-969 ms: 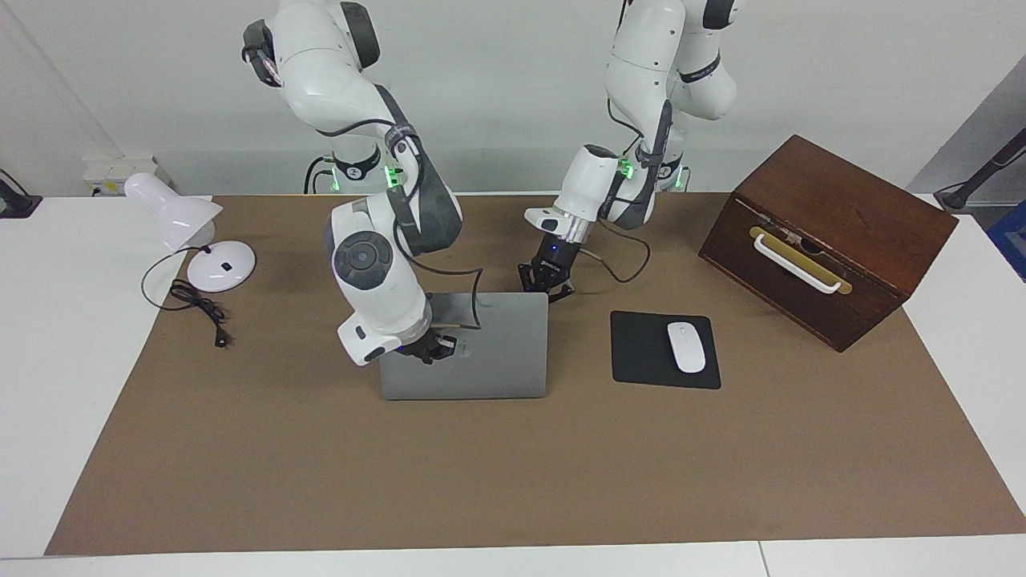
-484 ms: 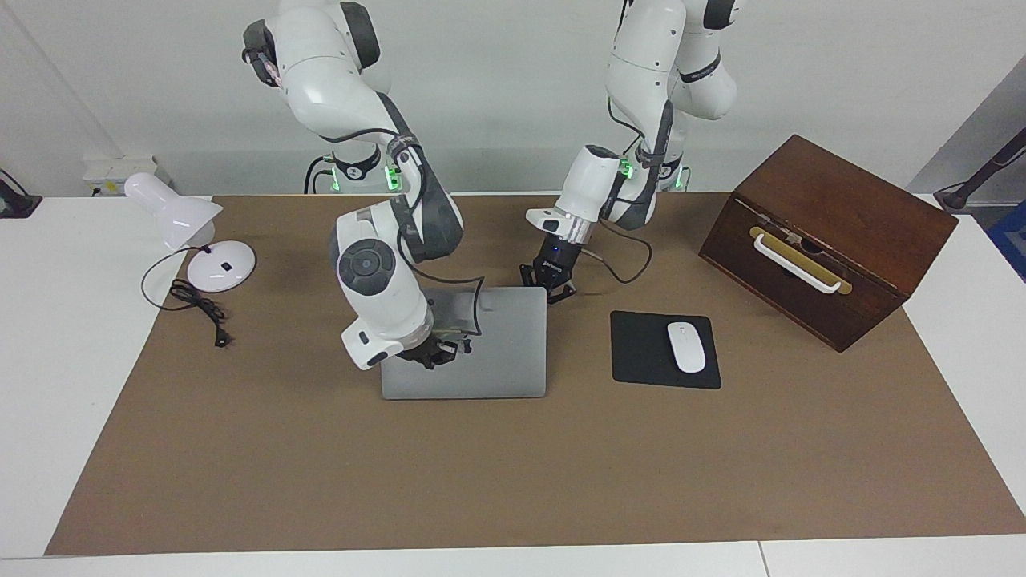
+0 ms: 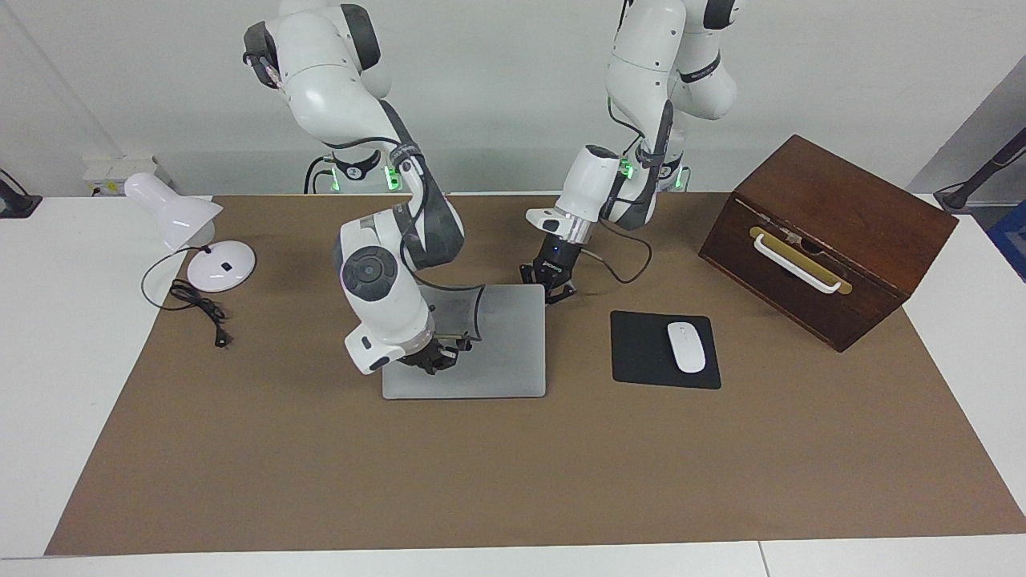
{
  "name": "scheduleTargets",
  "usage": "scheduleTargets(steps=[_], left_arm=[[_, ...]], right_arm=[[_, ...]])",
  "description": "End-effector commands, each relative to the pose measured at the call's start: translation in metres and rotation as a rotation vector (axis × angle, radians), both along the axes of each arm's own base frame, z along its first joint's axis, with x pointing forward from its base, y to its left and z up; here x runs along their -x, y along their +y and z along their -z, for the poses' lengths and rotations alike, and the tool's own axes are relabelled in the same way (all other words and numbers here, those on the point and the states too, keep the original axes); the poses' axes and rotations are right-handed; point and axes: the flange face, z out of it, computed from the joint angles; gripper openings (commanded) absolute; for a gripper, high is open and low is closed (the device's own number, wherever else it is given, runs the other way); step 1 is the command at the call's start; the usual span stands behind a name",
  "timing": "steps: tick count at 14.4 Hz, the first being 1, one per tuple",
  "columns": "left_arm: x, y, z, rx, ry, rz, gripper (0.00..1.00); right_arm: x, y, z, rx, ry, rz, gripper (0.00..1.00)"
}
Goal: Close laptop with both arms
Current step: 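Press the lid flat onto the base with the right gripper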
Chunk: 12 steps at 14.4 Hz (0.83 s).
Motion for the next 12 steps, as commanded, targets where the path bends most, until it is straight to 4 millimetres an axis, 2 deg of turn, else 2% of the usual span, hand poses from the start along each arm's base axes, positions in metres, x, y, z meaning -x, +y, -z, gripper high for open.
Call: scheduleTargets(steps=[1, 6, 12], left_arm=[[0.000, 0.020, 0.025, -0.057, 0.031, -0.010, 0.00], [0.000, 0.021, 0.025, -0.056, 0.031, -0.013, 0.00], [0.000, 0.021, 0.025, -0.056, 0.031, -0.013, 0.00]], right_arm=[[0.002, -0.001, 0.017, -0.026, 0.003, -0.012, 0.00], [0.005, 0.000, 0.030, -0.029, -0.015, -0.008, 0.00], [0.005, 0.001, 0.025, -0.028, -0.008, -0.010, 0.00]])
